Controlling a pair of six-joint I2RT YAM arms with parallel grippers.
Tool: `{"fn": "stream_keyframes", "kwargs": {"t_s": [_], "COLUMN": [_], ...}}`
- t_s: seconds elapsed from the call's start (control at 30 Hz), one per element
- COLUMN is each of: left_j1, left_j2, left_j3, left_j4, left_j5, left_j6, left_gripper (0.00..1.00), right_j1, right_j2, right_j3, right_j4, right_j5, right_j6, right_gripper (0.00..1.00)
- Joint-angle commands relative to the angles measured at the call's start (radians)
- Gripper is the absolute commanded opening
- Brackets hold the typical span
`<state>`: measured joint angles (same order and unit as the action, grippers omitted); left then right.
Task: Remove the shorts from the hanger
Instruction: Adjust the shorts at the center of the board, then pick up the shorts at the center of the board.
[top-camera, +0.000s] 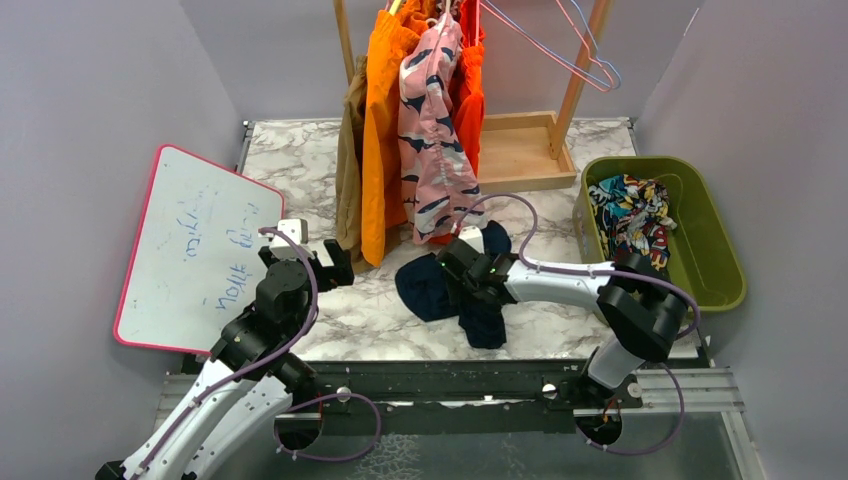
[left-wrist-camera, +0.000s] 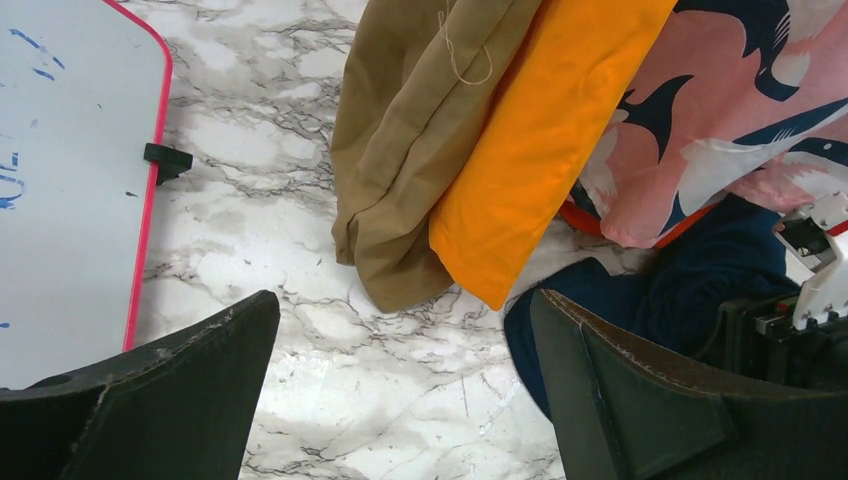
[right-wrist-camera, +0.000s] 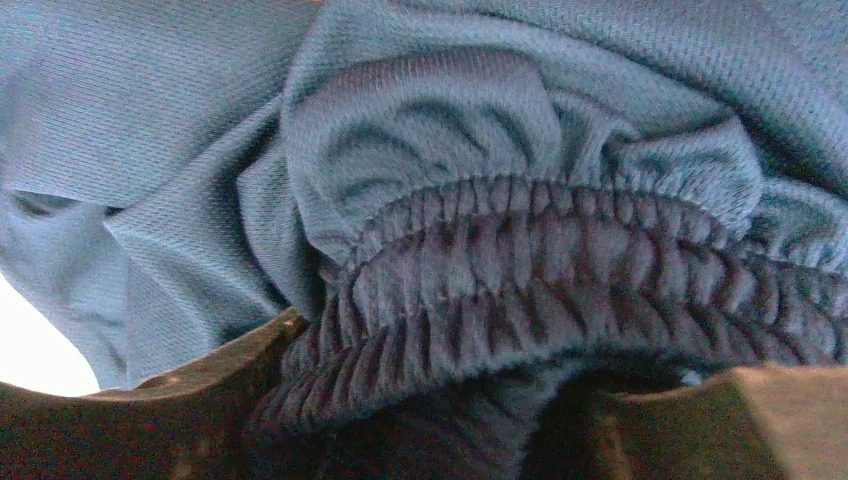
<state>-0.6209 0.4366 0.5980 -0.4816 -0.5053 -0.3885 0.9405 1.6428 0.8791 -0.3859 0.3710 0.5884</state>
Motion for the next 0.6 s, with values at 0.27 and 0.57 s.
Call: {"fn": "stream_keyframes", "kwargs": {"t_s": [0.27, 0.57], "left_j1": [0.012, 0.013], "left_j2": [0.011, 0.002], "left_j3": [-0.006, -0.007], "left_j4": [0.005, 0.005], "left_j5": [0.011, 0.013], "left_j6": [-0.009, -0.010], "left_gripper": [0.99, 0.99], "right_j1": [-0.001, -0.014], "right_j2": [-0.114, -0.404], "right_j3": [-0.099, -0.066], "right_j4": [-0.048, -0.100], "right_j5": [0.180, 0.214], "right_j6": [0.042, 0.005], "right_gripper": [0.03, 0.01]}}
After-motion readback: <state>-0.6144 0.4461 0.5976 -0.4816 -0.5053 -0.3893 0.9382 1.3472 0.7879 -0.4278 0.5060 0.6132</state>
